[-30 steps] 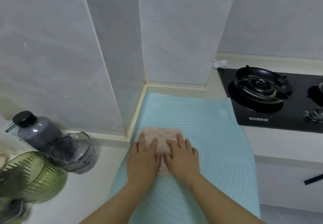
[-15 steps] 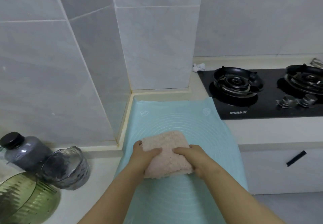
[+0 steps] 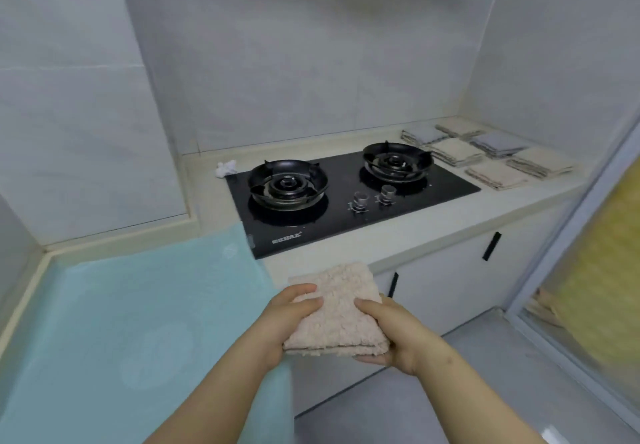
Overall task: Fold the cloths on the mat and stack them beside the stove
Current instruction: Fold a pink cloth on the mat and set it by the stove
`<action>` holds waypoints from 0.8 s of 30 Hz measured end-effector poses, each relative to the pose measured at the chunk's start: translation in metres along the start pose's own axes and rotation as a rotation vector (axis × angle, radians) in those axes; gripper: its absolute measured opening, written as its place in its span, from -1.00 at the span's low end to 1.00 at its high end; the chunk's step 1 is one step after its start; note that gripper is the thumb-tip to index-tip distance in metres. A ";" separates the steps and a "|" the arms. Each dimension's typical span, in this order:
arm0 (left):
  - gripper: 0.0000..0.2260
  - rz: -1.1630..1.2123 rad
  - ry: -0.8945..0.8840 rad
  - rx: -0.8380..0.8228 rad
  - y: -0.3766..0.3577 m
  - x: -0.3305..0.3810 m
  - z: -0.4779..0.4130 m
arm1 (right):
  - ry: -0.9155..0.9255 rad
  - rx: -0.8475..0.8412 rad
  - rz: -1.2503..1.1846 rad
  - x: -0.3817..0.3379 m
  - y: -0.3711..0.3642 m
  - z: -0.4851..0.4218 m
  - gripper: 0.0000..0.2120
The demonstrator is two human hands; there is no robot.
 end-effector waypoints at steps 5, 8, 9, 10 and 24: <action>-0.49 0.020 0.008 -0.122 -0.140 0.011 -0.026 | 0.031 0.075 -0.009 -0.015 0.134 0.026 -0.84; -0.57 0.072 -0.017 -0.156 -0.215 0.020 -0.044 | 0.051 0.148 -0.070 -0.025 0.207 0.035 -0.81; -0.60 0.080 -0.030 -0.164 -0.236 0.022 -0.050 | 0.059 0.167 -0.084 -0.028 0.228 0.037 -0.81; -0.61 0.083 -0.045 -0.165 -0.255 0.024 -0.055 | 0.065 0.182 -0.092 -0.030 0.248 0.038 -0.81; -0.67 0.051 -0.073 -0.193 -0.423 0.056 -0.207 | 0.095 0.308 -0.208 -0.114 0.438 -0.055 -0.91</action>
Point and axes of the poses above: each hand's wrist, its own z-axis away from the middle knuckle, its own y-axis out of the back of the hand, x = y × z, the point moved 8 cm from there along -z, towards the middle knuckle, and after that the axes turned 9 degrees about -y, right-handed, at the moved point
